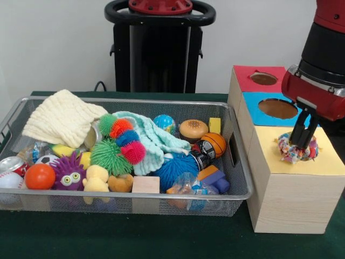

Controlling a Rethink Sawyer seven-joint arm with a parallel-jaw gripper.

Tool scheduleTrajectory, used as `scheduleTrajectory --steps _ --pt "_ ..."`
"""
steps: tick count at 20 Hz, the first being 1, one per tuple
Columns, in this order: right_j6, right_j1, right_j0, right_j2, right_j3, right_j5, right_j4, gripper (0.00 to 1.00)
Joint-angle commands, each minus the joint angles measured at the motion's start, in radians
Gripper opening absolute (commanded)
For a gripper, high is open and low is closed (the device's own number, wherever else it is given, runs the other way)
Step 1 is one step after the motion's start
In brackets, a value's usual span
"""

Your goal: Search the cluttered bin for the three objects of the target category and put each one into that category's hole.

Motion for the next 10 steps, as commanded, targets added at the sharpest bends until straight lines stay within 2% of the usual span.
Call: scheduleTrajectory --steps 1,10 --pt "0.323 0.084 0.021 0.053 0.008 -0.021 0.047 0.00" --pt "0.296 0.142 0.026 0.057 0.005 -0.074 0.079 0.00"
